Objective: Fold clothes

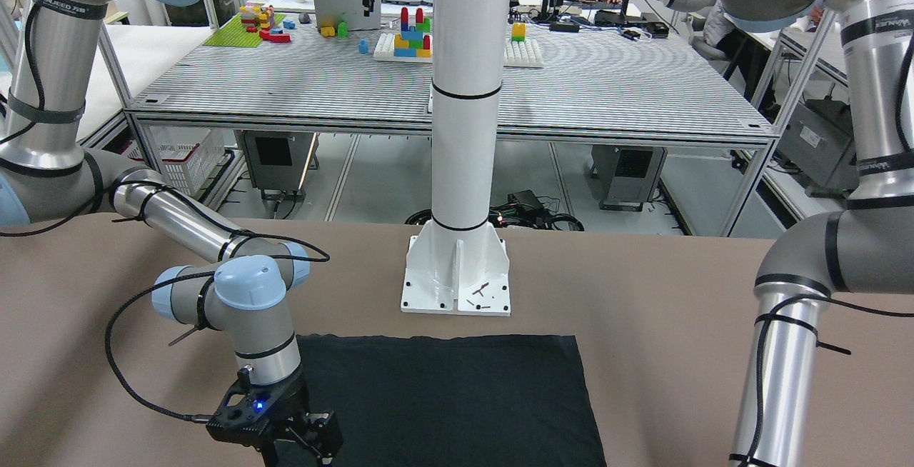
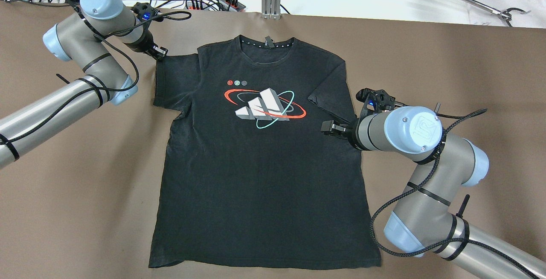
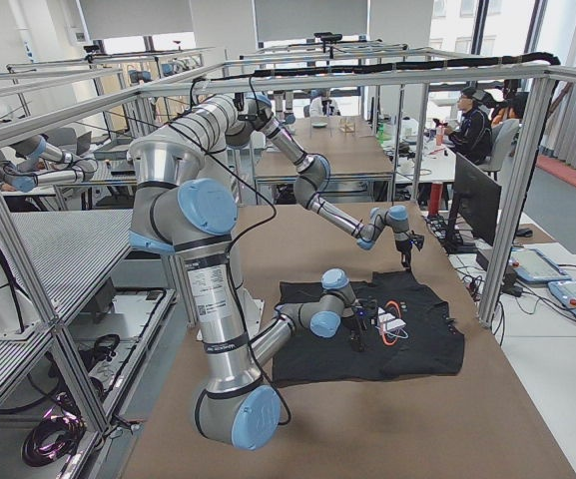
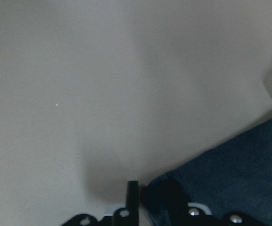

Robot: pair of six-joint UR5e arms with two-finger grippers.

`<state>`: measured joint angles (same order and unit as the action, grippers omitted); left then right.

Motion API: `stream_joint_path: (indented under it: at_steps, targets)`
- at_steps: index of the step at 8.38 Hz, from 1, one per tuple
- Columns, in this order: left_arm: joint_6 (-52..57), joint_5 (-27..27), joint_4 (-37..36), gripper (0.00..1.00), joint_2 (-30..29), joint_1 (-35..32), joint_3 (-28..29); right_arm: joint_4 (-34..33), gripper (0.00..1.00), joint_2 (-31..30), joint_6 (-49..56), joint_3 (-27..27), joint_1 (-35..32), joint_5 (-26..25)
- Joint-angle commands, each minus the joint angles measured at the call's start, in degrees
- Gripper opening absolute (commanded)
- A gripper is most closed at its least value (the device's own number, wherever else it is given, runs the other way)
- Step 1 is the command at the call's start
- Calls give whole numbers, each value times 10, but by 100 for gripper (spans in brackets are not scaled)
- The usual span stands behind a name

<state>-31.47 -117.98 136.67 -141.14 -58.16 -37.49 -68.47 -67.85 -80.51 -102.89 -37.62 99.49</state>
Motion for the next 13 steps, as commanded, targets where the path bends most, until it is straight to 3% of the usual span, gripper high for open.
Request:
stream_joint_path:
  at_steps: [1, 3, 5, 8, 13]
  targets:
    - [-17, -15, -2, 0, 0, 0, -7, 1, 94, 0, 0, 0, 0, 0]
    - [-27, -29, -6, 0, 14, -7, -51, 1, 94, 0, 0, 0, 0, 0]
    - [-36, -34, -6, 0, 111, -6, -172, 1, 94, 0, 0, -1, 0, 1]
    - [-45, -44, -4, 0, 204, -6, -279, 1, 94, 0, 1, -1, -3, 2]
    - [-110, -49, -7, 0, 199, 4, -313, 1, 94, -3, 1, 0, -3, 1]
